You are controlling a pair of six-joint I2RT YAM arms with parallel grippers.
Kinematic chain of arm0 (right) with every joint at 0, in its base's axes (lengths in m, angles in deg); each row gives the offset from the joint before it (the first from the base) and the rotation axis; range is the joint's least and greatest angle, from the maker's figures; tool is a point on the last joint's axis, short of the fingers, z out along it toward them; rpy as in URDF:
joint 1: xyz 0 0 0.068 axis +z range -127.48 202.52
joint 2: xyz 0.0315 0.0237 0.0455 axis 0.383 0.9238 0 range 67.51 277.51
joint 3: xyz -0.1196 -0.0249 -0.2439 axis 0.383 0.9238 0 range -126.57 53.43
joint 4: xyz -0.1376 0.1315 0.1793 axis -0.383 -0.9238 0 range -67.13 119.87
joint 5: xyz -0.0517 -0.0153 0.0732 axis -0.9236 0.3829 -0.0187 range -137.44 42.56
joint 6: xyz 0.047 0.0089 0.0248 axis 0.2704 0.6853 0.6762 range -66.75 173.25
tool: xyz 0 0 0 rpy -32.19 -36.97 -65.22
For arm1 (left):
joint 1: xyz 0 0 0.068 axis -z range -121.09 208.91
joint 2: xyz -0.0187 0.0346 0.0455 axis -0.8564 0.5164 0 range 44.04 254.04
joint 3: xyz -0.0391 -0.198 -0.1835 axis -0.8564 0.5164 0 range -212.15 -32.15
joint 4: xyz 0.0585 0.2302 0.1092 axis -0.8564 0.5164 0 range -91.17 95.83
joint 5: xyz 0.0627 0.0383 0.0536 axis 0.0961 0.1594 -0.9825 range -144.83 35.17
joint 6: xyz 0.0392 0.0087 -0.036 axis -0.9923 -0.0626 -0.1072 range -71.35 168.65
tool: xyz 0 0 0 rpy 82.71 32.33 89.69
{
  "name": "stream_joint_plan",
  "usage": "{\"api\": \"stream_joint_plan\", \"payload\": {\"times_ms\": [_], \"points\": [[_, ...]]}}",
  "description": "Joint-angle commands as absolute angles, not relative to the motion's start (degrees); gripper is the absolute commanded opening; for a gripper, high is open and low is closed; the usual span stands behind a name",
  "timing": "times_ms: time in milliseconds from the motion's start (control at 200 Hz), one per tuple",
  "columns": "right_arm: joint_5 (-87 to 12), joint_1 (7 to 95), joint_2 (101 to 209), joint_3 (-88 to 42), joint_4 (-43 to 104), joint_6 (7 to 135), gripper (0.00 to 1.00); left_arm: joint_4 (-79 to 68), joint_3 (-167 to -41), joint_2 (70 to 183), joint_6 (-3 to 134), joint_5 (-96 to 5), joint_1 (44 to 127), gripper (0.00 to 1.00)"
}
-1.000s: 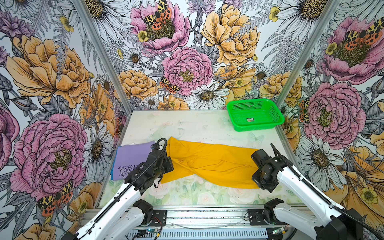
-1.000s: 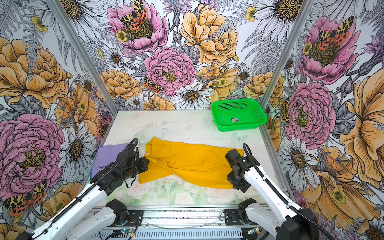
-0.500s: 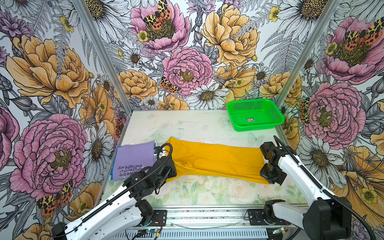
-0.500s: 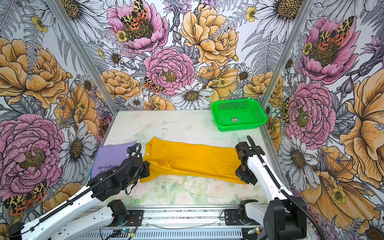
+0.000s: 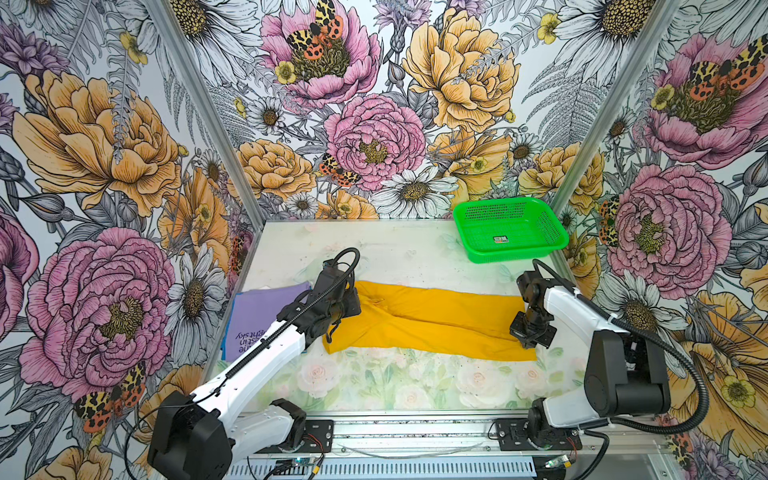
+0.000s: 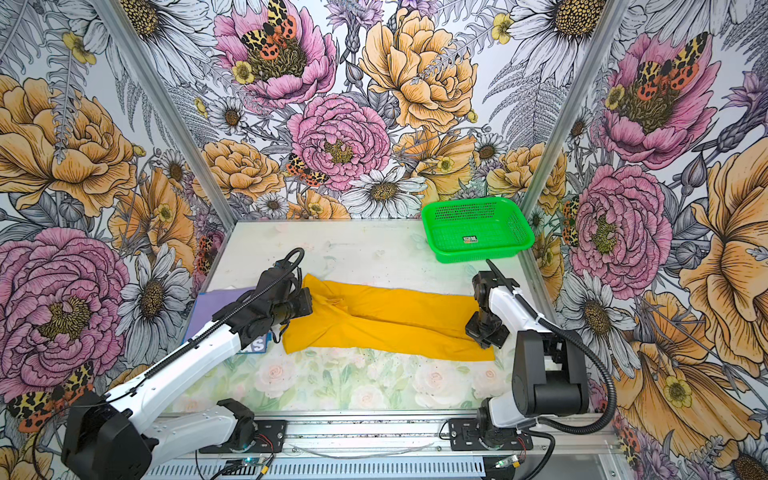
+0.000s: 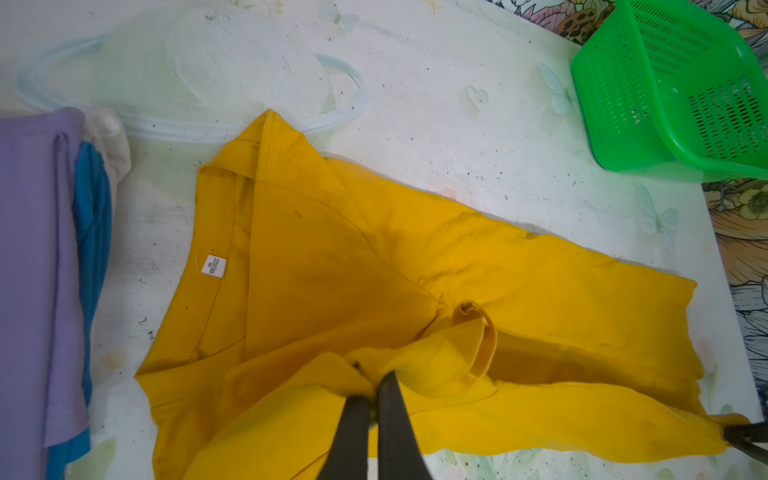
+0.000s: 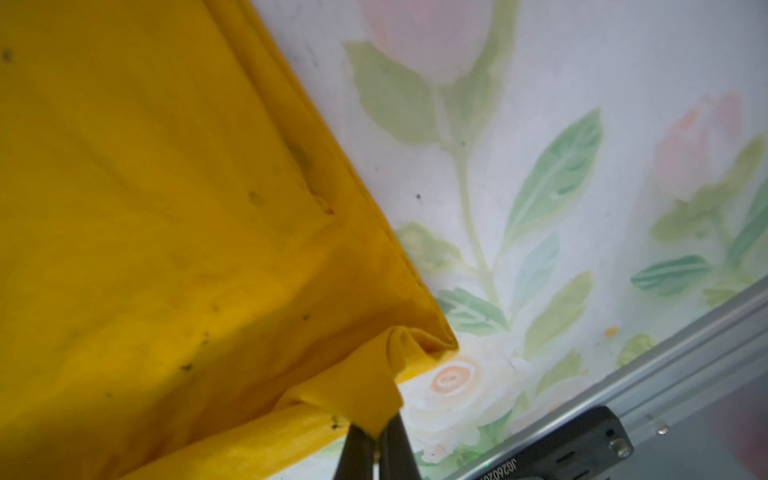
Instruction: Fold and stack the t-shirts
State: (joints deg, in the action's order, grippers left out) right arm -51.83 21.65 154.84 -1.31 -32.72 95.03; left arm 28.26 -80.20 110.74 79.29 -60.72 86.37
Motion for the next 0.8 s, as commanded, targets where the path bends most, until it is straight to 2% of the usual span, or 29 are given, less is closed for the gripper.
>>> {"api": "stream_joint_plan", "payload": {"times_ms": [0, 550, 795], "points": [[-50.55, 20.9, 157.79, -4.84, -29.11, 92.65, 0.0, 25.21, -81.98, 112.74, 76.91, -58.73, 85.62, 0.0], [-47.64, 17.97, 166.78, -13.08, -27.19, 91.05, 0.0, 20.6, -81.97, 117.66, 76.69, -58.21, 80.78, 0.0], [-47.02, 17.73, 168.83, -16.1, -26.82, 90.95, 0.0, 19.03, -86.47, 123.35, 74.91, -57.09, 79.17, 0.0]]}}
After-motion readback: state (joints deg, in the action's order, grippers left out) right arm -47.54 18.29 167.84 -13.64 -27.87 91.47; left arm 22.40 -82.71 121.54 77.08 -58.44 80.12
